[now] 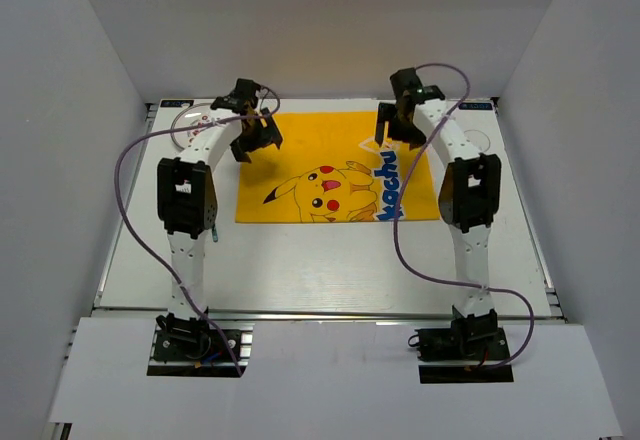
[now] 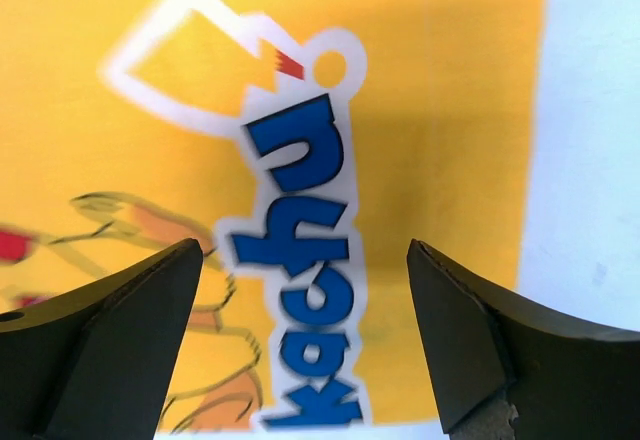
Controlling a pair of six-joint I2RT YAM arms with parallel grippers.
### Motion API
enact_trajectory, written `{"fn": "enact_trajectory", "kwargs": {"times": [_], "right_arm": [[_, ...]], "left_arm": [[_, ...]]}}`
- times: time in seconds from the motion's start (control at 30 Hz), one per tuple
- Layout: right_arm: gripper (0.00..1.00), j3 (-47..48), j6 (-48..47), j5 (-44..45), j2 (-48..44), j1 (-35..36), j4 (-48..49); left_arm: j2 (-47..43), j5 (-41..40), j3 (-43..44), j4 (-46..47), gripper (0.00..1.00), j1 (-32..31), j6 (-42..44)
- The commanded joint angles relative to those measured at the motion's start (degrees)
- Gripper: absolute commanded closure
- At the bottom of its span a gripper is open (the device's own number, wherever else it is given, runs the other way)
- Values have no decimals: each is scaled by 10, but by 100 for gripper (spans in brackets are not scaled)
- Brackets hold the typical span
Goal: Set the dinner table for one person
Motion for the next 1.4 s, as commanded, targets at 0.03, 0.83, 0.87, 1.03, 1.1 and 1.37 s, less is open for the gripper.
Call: {"fn": "enact_trajectory", "kwargs": {"times": [0.03, 0.83, 0.87, 1.03, 1.1, 1.37], "right_arm": [[11, 31, 1, -9, -171, 4, -4], [11, -573, 48, -341, -819, 16, 240], [11, -582, 61, -368, -830, 14, 248], [11, -600, 75, -432, -854, 14, 282], [11, -587, 70, -442, -860, 15, 273], [11, -574, 64, -462, -876, 14, 275]], "left_arm": [[-101, -41, 57, -35, 2, 4, 3], [-253, 72, -167, 125, 2, 245, -72], [-241, 85, -169, 143, 2, 265, -81], [-169, 121, -155, 184, 2, 307, -96], [-152, 132, -157, 198, 2, 323, -98], [-62, 211, -187, 328, 6, 338, -104]]}}
